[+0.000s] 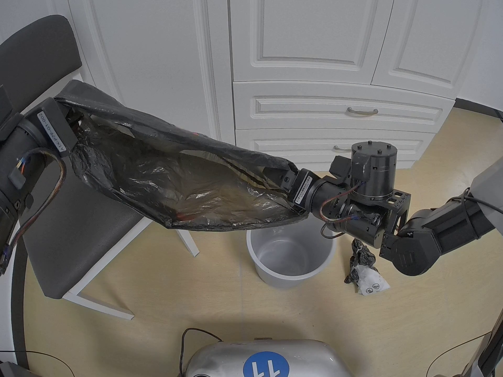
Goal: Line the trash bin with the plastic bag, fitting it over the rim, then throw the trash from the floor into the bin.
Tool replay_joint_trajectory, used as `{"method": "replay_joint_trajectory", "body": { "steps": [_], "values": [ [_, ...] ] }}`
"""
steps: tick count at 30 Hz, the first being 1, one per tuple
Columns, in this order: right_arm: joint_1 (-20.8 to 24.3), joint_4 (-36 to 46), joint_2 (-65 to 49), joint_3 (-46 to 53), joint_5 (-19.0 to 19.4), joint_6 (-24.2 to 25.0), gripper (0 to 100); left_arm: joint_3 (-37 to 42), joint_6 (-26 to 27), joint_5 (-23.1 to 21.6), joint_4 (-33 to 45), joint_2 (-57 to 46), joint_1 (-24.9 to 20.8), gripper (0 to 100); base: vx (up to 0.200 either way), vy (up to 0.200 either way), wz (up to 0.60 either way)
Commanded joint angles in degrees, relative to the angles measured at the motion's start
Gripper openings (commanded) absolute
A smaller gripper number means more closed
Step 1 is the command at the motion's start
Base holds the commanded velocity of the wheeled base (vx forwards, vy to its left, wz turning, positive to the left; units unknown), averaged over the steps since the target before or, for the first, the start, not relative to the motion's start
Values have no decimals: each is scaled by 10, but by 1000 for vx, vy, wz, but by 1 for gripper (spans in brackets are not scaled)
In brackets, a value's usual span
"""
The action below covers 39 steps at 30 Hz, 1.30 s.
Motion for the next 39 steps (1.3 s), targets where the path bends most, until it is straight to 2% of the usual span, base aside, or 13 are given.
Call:
{"method": "replay_joint_trajectory", "body": {
  "steps": [1, 12, 16, 26, 30, 39],
  "values": [
    [0, -1, 19, 5, -2, -6, 100, 0, 0, 0, 0, -1, 0, 0, 0, 0, 0],
    [-4, 2, 38, 8, -10, -48, 100, -2, 0, 0, 0, -1, 0, 0, 0, 0, 0],
    [-16, -2, 40, 2, -27, -62, 100, -3, 0, 0, 0, -3, 0, 0, 0, 0, 0],
    [-18, -22, 45, -27, -66, -55, 100, -4, 1, 0, -1, -5, 0, 0, 0, 0, 0],
    [-19, -51, 48, -26, -66, -54, 100, -4, 1, 0, -1, -5, 0, 0, 0, 0, 0],
    [-19, -51, 48, -21, -65, -55, 100, -4, 1, 0, -1, -8, 0, 0, 0, 0, 0]
  ]
}}
